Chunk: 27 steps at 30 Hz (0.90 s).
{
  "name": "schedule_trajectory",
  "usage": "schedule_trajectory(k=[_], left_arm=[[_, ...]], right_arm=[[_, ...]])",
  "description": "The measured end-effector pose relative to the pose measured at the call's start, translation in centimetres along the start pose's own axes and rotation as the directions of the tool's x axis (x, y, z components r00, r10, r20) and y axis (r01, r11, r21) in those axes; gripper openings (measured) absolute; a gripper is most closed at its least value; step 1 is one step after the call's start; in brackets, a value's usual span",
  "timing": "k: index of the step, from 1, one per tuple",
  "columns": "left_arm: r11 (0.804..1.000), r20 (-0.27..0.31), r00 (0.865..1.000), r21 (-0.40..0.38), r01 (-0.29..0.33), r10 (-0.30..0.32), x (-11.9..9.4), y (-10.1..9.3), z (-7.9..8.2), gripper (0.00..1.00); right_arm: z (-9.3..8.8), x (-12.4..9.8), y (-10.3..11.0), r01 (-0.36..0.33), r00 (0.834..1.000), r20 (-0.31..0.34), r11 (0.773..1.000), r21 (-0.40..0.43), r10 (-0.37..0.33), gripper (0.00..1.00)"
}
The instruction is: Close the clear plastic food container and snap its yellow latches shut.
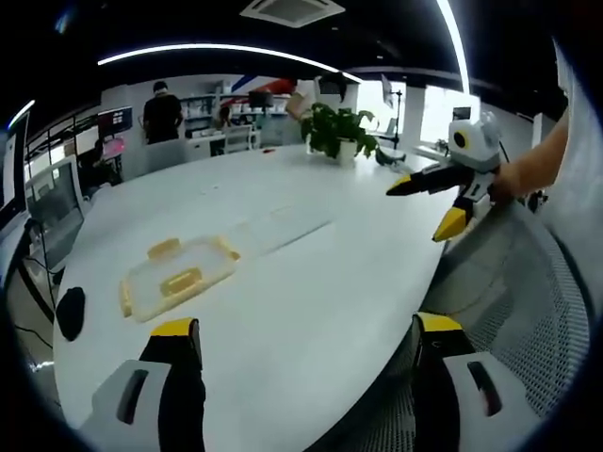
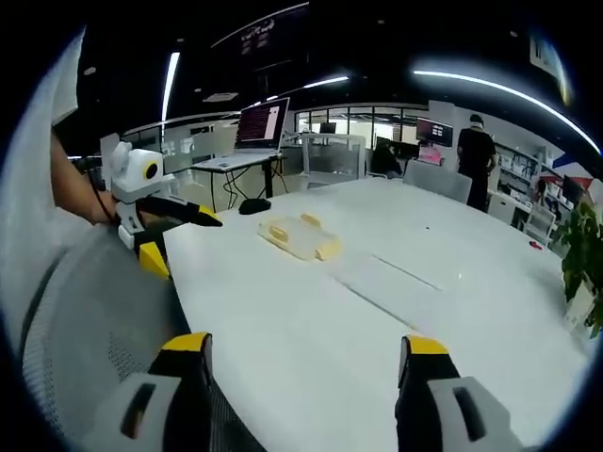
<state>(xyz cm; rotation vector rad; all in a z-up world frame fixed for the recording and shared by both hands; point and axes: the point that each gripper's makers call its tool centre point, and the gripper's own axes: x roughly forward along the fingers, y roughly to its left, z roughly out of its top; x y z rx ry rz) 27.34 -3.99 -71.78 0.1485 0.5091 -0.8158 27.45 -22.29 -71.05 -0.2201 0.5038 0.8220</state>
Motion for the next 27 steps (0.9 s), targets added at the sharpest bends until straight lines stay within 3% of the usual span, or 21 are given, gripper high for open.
schedule_trajectory(k=[11, 27], left_arm=[[1.000, 0.007, 1.000, -0.004, -0.002, 0.002, -0.04, 0.04, 0.16, 0.91], [1.000, 0.009, 1.000, -0.011, 0.016, -0.015, 0.05, -0.20, 0.17, 0.90]], right_arm=[[0.51, -0.11, -0.11, 0.004, 1.000, 0.024, 1.000, 0.010, -0.005, 0.81], [0.22, -0.07, -0.28, 0.014, 1.000, 0.010, 1.000, 0.006, -0.014, 0.80]])
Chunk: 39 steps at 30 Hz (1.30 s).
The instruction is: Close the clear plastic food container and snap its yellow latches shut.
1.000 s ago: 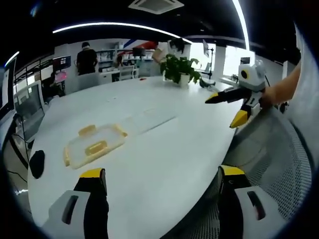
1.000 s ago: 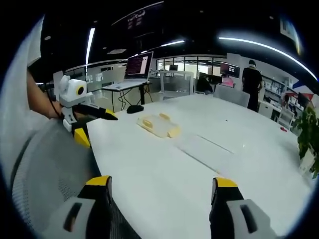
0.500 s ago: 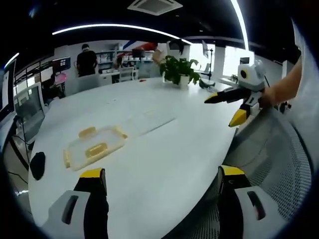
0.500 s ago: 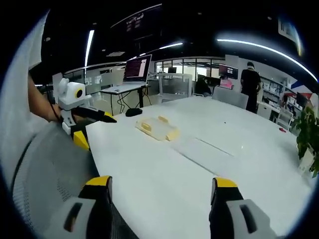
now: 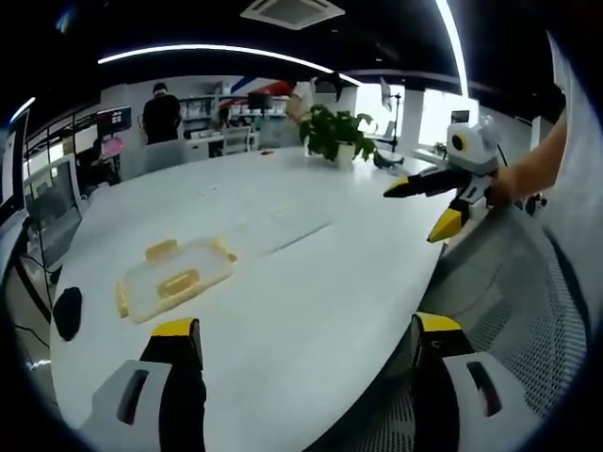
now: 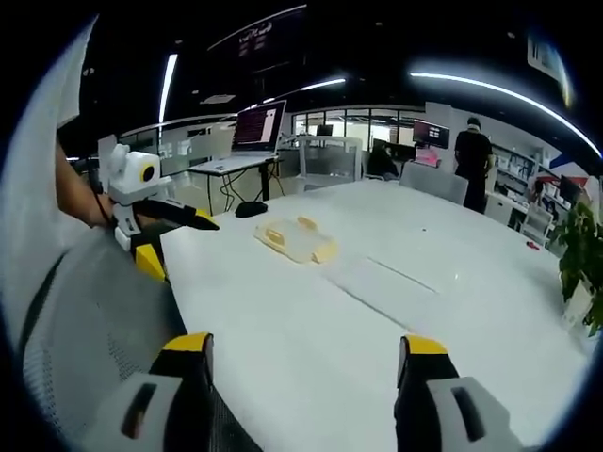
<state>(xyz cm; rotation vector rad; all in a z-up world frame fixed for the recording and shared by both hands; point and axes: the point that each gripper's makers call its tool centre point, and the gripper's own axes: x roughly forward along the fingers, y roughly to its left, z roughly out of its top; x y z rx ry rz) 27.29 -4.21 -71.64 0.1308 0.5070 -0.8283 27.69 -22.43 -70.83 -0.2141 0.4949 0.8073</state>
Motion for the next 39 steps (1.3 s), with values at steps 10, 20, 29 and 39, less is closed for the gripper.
schedule_trajectory(k=[10, 20, 29, 39], left_arm=[[1.000, 0.006, 1.000, 0.004, 0.014, -0.014, 0.0, -0.3, 0.2, 0.90], [1.000, 0.019, 1.000, -0.005, 0.005, -0.005, -0.2, -0.1, 0.6, 0.89], [1.000, 0.004, 1.000, 0.013, 0.011, -0.011, -0.2, -0.1, 0.6, 0.89], [0.998, -0.013, 1.000, 0.055, 0.012, -0.011, -0.2, 1.3, 0.8, 0.87]], right_arm=[[-0.2, 0.0, -0.2, 0.012, 1.000, -0.013, 1.000, 0.004, -0.012, 0.78], [0.2, 0.1, 0.4, 0.009, 1.000, -0.019, 1.000, -0.017, -0.010, 0.77], [0.5, 0.6, 1.6, -0.042, 0.998, -0.053, 0.994, -0.104, 0.037, 0.75], [2.6, 2.6, 1.6, -0.073, 0.997, -0.032, 0.991, -0.113, 0.070, 0.75]])
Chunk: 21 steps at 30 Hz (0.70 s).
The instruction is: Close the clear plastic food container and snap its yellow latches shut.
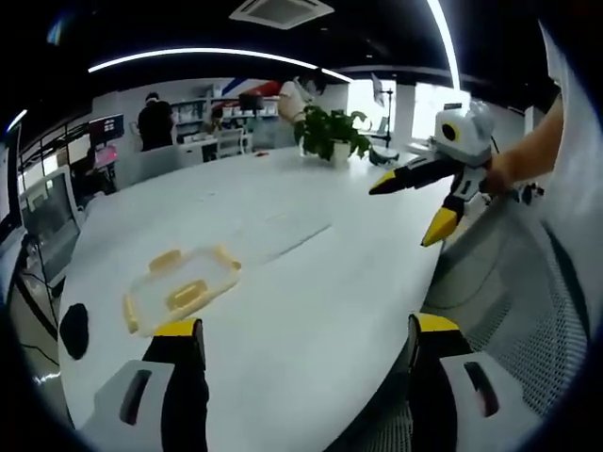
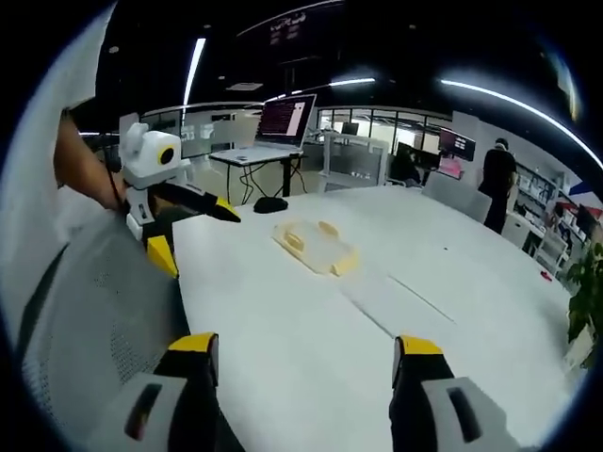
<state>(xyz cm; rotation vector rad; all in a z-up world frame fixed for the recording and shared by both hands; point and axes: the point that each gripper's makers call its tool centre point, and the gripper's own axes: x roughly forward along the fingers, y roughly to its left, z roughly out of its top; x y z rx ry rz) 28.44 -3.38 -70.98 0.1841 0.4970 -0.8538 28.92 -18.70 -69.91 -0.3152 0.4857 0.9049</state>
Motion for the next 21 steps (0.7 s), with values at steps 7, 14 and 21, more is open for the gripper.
schedule_trajectory(k=[7, 14, 21], left_arm=[[1.000, -0.005, 1.000, 0.005, 0.000, 0.000, 0.1, 1.1, -0.1, 0.87], [1.000, -0.014, 1.000, 0.008, -0.004, 0.005, 0.4, 1.9, -0.3, 0.86], [1.000, -0.024, 1.000, 0.005, 0.000, 0.001, 0.8, 2.6, -0.4, 0.85]], right_arm=[[0.9, 1.3, -0.5, -0.020, 1.000, 0.005, 1.000, -0.015, 0.020, 0.75], [0.9, 2.2, -0.7, -0.045, 0.999, -0.012, 0.999, -0.022, 0.045, 0.75], [1.3, 3.5, -0.9, -0.071, 0.997, -0.020, 0.997, -0.024, 0.070, 0.73]])
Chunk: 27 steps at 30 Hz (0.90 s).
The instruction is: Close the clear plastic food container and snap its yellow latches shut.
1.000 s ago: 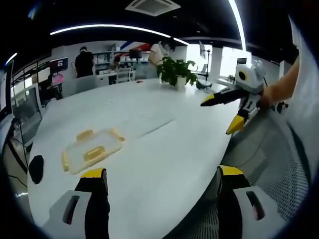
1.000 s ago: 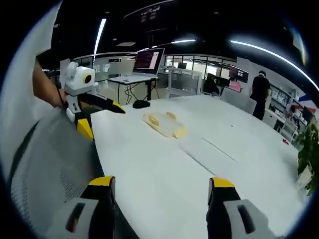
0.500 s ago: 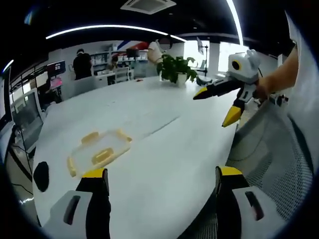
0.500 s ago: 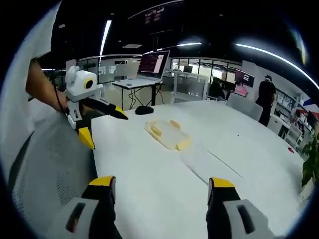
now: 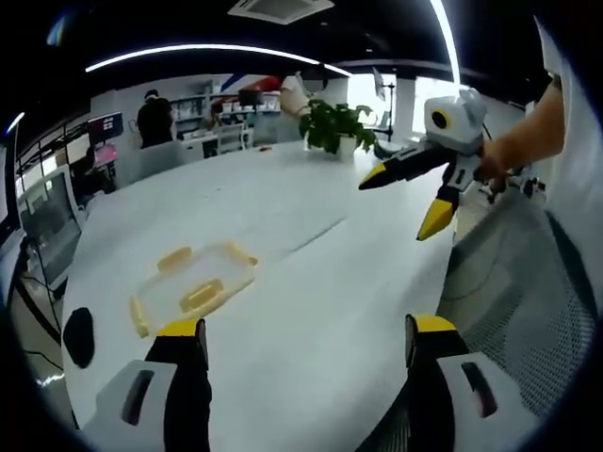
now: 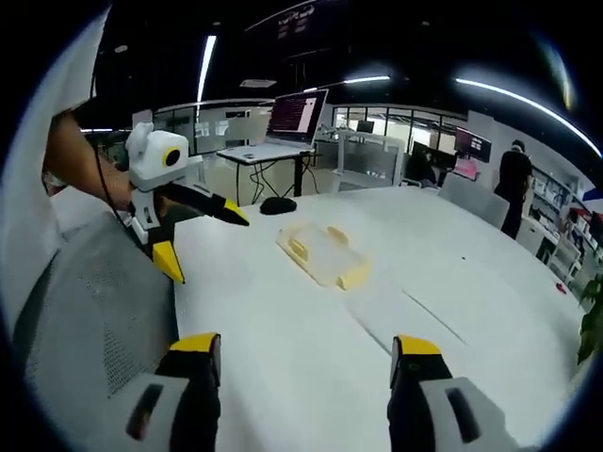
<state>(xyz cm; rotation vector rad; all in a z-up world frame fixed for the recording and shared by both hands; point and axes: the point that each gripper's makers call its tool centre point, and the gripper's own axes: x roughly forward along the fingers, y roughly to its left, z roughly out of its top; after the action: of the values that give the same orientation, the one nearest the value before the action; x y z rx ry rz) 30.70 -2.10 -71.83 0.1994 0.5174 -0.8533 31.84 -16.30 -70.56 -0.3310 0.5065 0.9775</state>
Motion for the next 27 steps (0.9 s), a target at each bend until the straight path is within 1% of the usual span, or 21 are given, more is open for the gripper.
schedule_trajectory(k=[7, 13, 15, 20, 27], left_arm=[[1.000, -0.015, 1.000, 0.015, 0.004, -0.004, 0.3, 0.5, -0.2, 0.84], [1.000, -0.031, 0.999, 0.023, 0.007, -0.006, 0.5, 1.3, -0.7, 0.84], [1.000, -0.039, 0.999, 0.026, 0.009, -0.008, 0.7, 1.5, -0.8, 0.84], [0.999, -0.056, 0.998, 0.042, 0.012, -0.010, 1.0, 2.3, -1.1, 0.83], [0.998, -0.072, 0.997, 0.055, 0.006, -0.002, 1.2, 3.5, -1.3, 0.83]], right_arm=[[0.4, 1.1, -0.4, -0.029, 1.000, -0.005, 0.999, -0.015, 0.029, 0.72], [0.6, 2.2, -1.0, -0.043, 0.999, -0.011, 0.999, -0.009, 0.042, 0.73], [0.6, 2.6, -1.1, -0.057, 0.998, -0.017, 0.998, -0.003, 0.057, 0.72], [0.8, 3.5, -1.5, -0.072, 0.997, -0.031, 0.997, -0.024, 0.072, 0.71], [1.9, 4.6, -2.6, -0.084, 0.996, -0.021, 0.996, -0.039, 0.083, 0.70]])
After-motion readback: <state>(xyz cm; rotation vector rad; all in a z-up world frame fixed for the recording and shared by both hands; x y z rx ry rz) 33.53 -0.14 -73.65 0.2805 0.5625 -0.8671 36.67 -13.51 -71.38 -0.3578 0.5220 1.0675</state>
